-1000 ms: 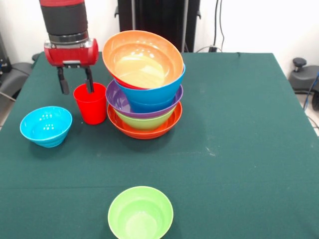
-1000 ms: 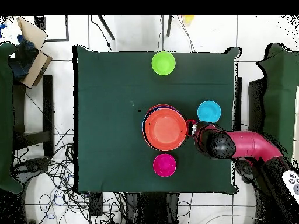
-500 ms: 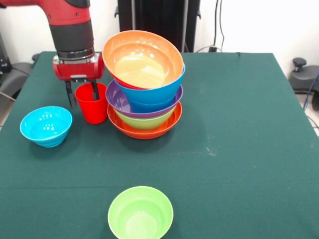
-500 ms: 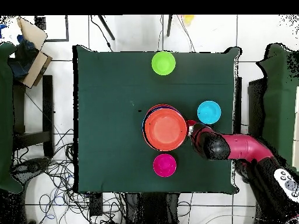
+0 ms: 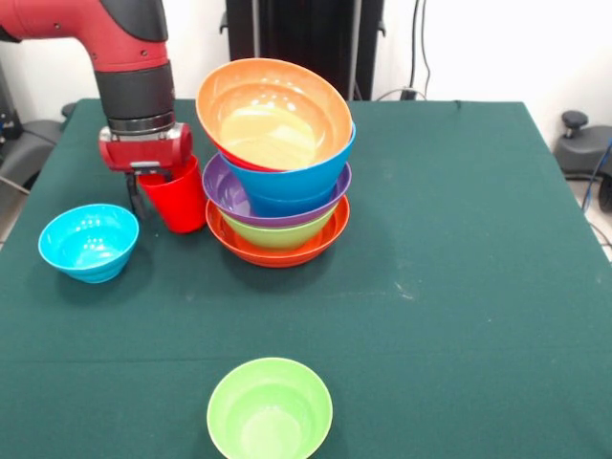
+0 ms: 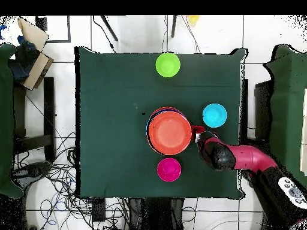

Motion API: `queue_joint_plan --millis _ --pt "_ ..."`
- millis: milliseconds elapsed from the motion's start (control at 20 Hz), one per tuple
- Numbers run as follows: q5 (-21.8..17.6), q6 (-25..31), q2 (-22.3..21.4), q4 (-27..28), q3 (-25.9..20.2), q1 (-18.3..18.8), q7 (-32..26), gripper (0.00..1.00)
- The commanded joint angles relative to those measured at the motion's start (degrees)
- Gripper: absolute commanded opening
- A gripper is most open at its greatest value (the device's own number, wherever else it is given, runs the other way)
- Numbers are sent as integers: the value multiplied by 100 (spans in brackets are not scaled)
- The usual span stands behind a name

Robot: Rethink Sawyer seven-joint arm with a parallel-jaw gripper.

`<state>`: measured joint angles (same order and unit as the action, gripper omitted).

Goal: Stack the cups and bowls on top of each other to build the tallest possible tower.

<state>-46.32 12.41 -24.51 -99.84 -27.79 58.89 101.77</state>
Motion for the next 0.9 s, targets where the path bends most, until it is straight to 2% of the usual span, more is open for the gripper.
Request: queue_joint_plan --millis 50,250,650,750,850,900 --pt "-522 -199 441 285 237 -191 -39 0" --pt "-376 -70 364 255 237 -210 -59 0" --pt "-163 163 -202 -127 151 -277 -38 0" --pt "-65 283 -387 -276 102 -255 -51 0" --pt "131 515 -715 -531 -35 -170 -118 0" --pt "326 735 -1012 -742 -162 -95 -187 0"
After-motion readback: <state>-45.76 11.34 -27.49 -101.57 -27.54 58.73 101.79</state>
